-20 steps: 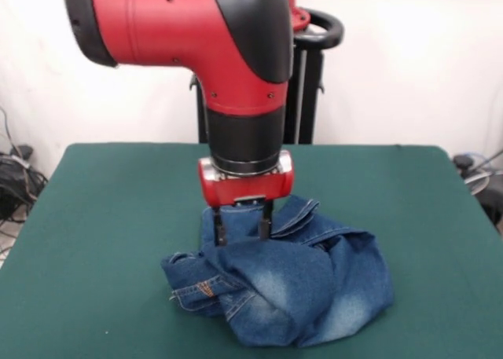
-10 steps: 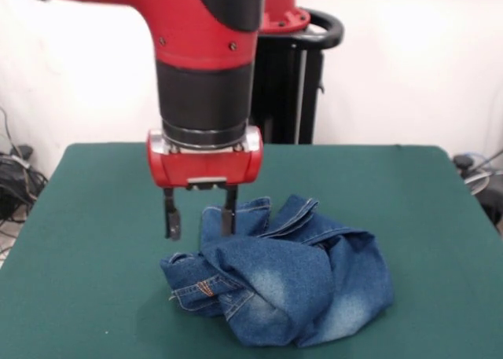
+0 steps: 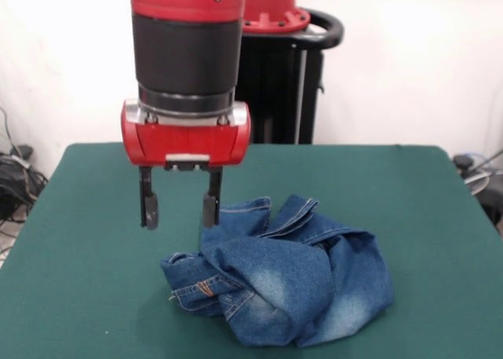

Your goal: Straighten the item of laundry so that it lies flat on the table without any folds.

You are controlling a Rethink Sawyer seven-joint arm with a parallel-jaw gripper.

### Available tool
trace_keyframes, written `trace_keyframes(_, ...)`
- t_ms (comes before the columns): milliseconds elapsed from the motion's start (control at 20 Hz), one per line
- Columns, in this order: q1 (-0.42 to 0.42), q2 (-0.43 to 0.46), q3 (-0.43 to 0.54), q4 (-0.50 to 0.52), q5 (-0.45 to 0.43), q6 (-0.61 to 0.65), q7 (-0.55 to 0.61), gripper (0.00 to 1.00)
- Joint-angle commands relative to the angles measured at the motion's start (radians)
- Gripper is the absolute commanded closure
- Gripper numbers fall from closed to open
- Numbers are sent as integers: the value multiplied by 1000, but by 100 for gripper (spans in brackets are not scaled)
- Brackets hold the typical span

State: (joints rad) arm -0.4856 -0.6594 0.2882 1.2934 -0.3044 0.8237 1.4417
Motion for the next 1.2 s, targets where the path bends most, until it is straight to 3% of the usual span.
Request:
trace_keyframes(50,9,-69,35,120,47,78,28,0)
trace_keyframes(450,2,-98,32,176,50,49,29,0)
trace_keyframes(1200,-23,-13,52,299,29,-136,55,0)
